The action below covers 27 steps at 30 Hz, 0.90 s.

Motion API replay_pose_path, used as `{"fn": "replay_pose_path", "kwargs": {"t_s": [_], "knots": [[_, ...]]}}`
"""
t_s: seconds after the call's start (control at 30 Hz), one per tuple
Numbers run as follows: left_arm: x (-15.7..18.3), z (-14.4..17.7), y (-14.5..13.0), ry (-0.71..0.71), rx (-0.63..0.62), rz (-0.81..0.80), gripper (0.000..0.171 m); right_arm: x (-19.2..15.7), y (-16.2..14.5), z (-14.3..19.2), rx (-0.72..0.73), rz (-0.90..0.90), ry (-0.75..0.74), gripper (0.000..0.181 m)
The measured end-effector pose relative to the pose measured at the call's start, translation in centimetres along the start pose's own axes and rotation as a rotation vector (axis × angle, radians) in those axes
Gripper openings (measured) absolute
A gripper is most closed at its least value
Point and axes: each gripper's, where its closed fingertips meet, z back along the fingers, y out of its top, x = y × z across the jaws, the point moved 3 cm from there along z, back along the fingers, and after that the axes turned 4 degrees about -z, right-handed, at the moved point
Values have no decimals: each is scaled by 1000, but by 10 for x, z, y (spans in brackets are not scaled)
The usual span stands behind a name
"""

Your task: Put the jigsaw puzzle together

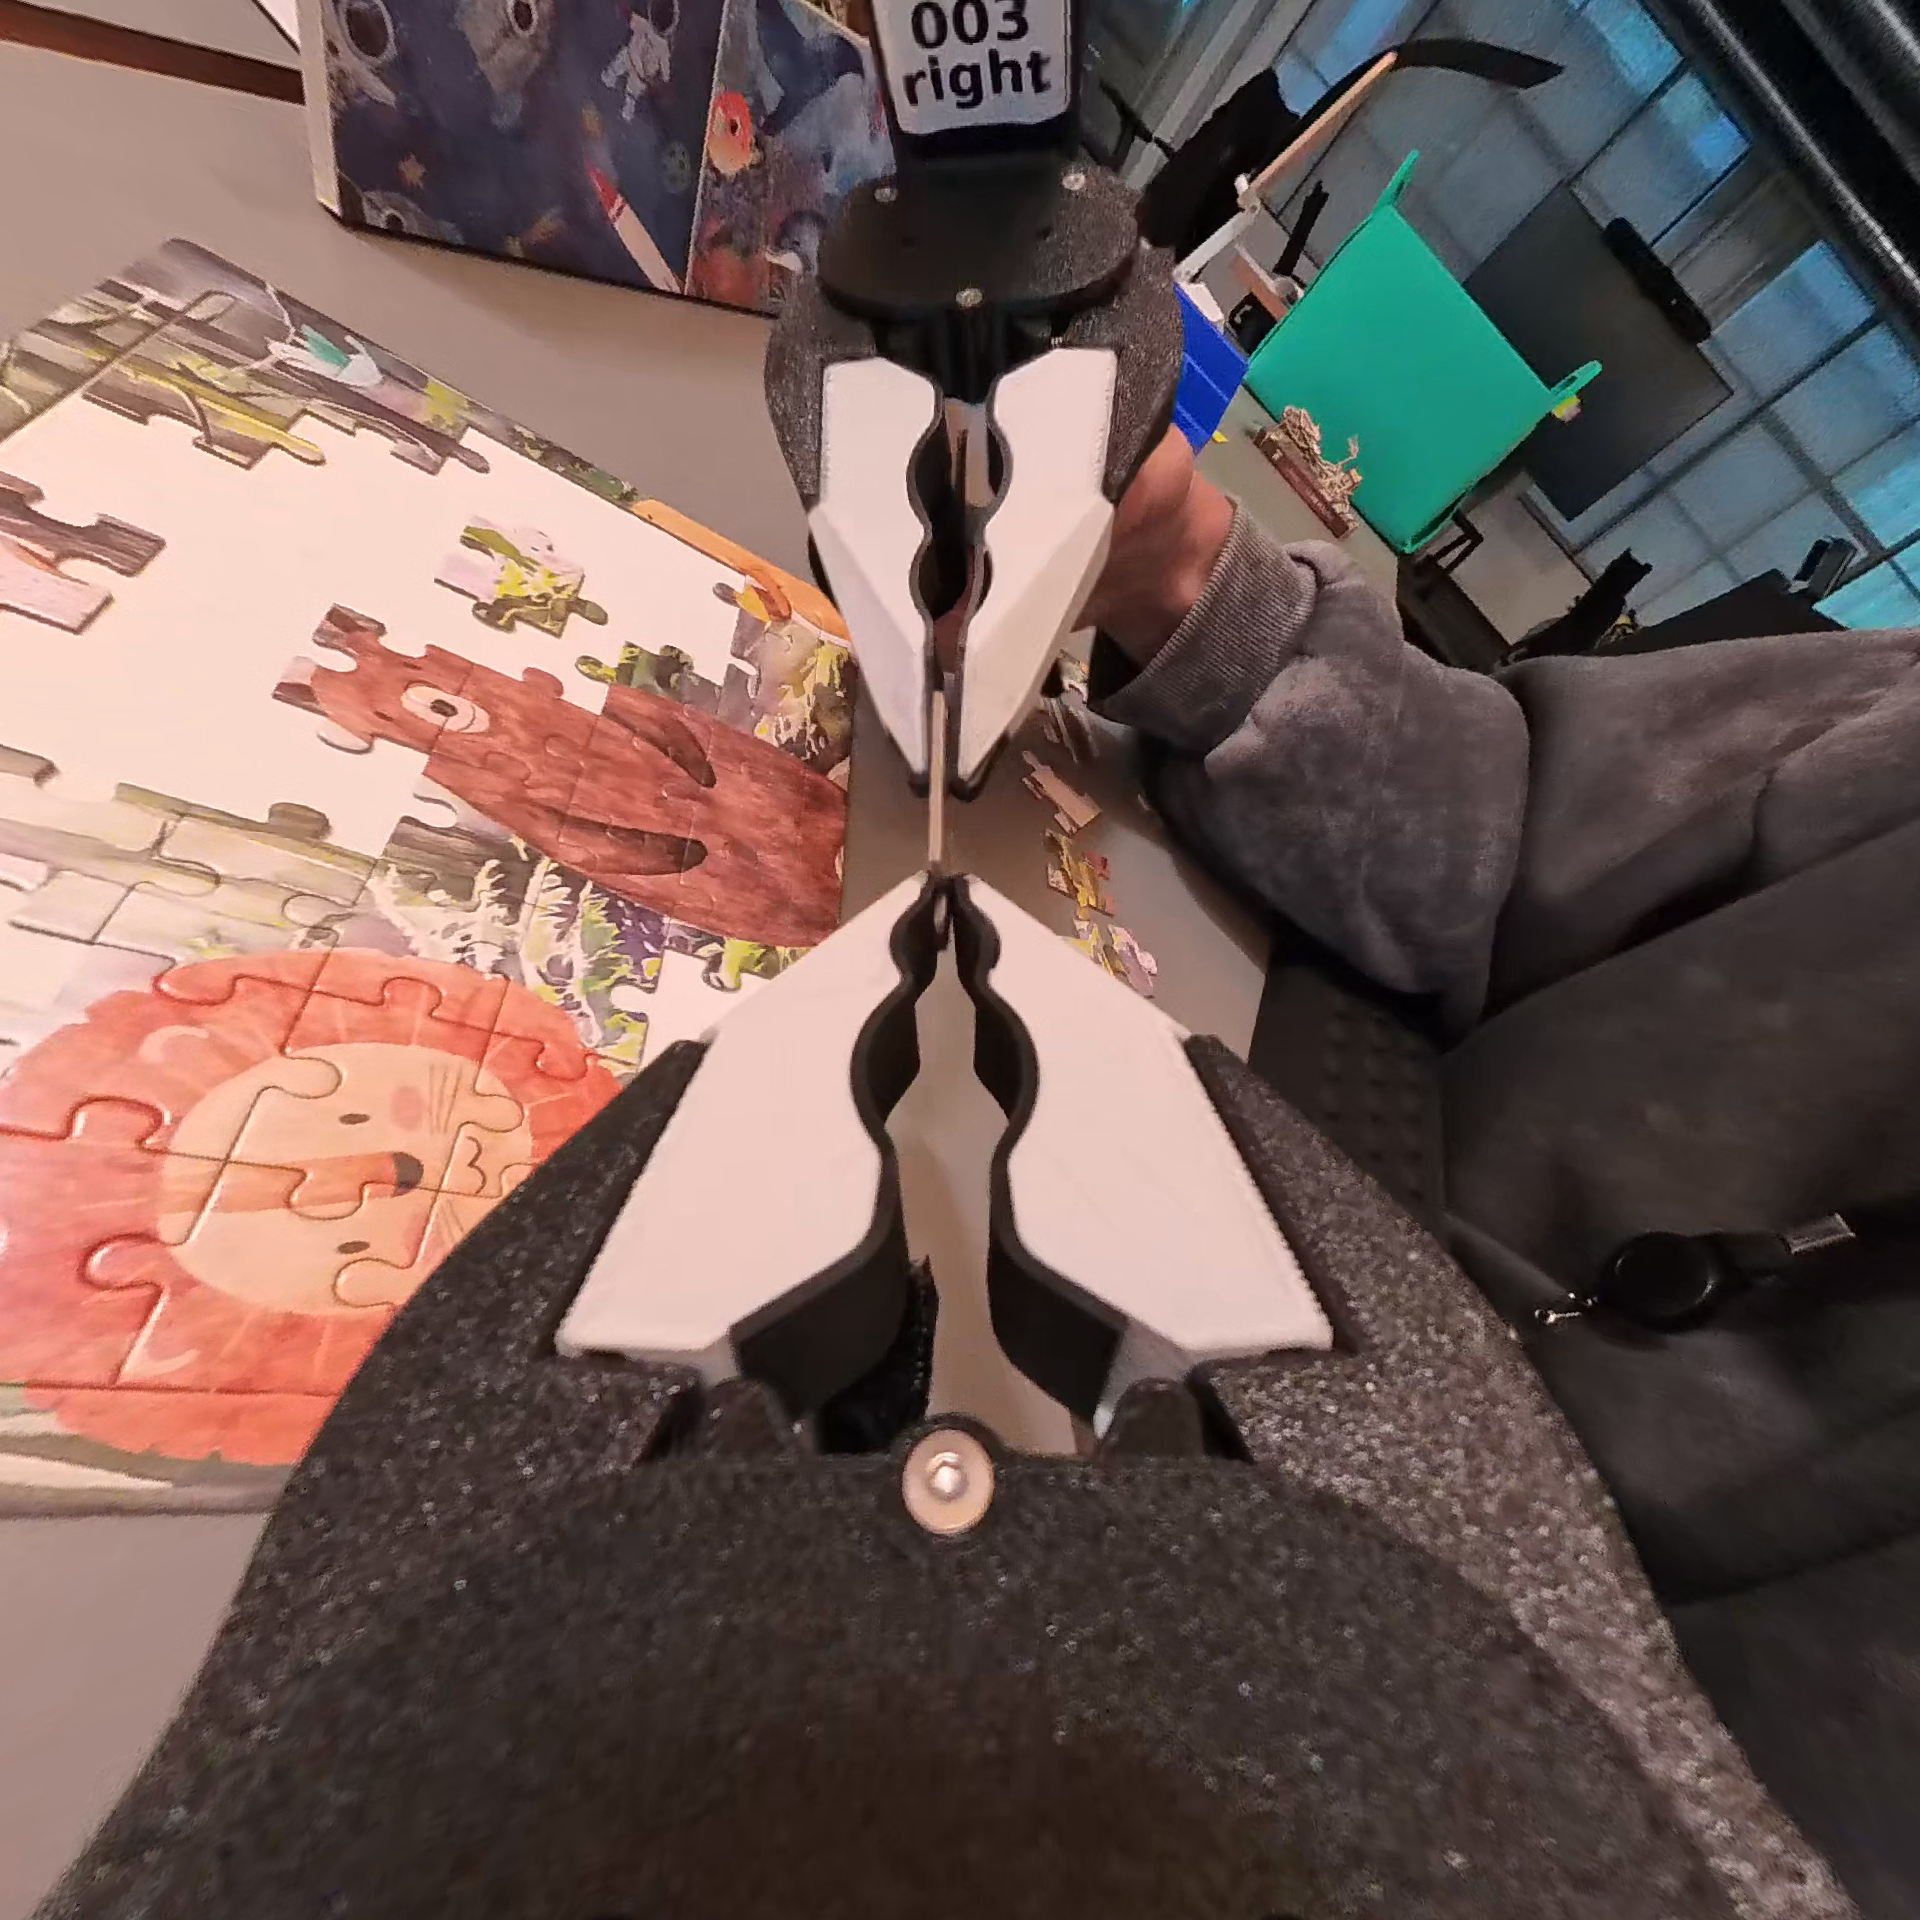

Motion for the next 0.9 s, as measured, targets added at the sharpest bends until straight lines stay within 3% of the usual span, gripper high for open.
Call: {"fn": "replay_pose_path", "kwargs": {"t_s": [0.17,0.3,0.43,0.6,0.7,0.8,0.9], "knots": [[-14,17,3,140,41,-10,12,12,9,2,106,-183,47,2],[-29,41,-4,349,45,-89,13,17,12,-1,142,-262,73,2],[-38,70,-12,574,29,-200,13,38,30,-9,147,-323,-50,2],[-48,101,-15,758,-43,-312,13,94,58,-23,82,-463,-287,2],[-57,113,-17,802,-80,-318,13,109,70,-36,59,-529,-237,2],[-65,118,-17,809,-125,-330,13,130,66,-39,15,-556,-282,2],[-77,117,-17,840,-187,-352,13,134,73,-38,60,-558,-234,2]]}}
